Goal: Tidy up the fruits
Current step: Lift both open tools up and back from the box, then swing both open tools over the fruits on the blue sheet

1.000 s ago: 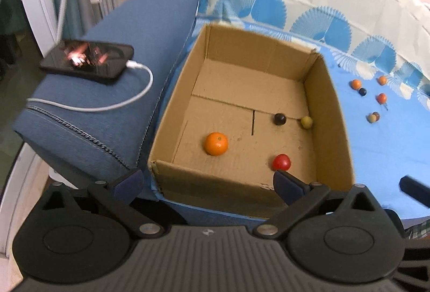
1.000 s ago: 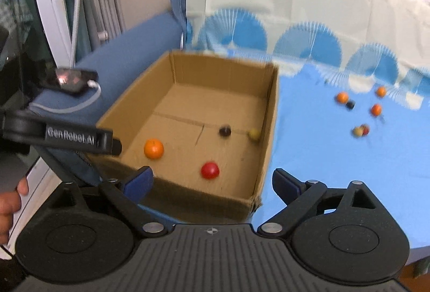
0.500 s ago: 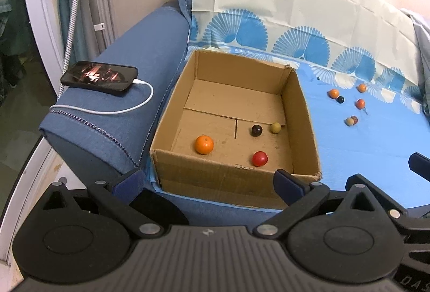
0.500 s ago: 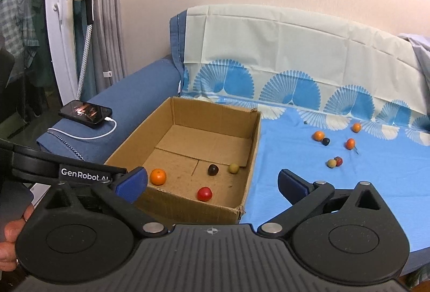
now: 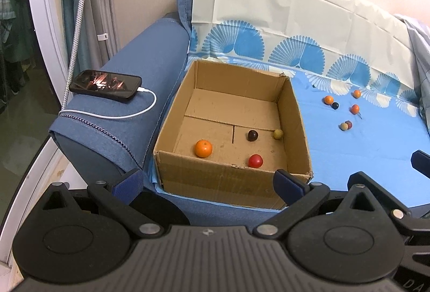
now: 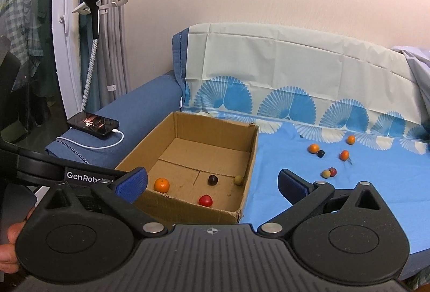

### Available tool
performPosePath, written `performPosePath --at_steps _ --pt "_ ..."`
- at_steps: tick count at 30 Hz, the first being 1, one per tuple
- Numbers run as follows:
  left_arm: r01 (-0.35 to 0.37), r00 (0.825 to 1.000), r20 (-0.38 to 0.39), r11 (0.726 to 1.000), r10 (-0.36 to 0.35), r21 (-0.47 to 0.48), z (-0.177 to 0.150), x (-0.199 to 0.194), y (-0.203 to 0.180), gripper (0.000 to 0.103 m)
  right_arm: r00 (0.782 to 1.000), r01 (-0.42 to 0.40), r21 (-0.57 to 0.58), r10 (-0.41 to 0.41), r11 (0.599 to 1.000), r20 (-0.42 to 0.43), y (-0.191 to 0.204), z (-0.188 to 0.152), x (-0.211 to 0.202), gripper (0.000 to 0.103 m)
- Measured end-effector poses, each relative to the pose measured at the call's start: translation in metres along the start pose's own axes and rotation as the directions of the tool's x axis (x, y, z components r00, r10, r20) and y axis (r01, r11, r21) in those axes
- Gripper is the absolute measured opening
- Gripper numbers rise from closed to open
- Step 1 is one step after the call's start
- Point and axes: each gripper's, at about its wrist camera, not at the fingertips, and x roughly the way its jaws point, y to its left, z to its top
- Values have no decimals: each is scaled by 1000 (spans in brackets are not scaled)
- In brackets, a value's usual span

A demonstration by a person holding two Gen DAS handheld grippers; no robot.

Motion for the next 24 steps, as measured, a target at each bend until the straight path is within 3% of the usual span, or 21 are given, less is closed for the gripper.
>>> performPosePath --at_steps 13,24 --pt "-18 1000 10 1000 17 20 -1 -5 -6 103 1000 -7 25 6 1000 16 -5 -4 -5 102" --pt "-45 998 -33 998 47 45 1 10 -16 103 1000 -19 72 21 997 -18 -17 -10 11 102"
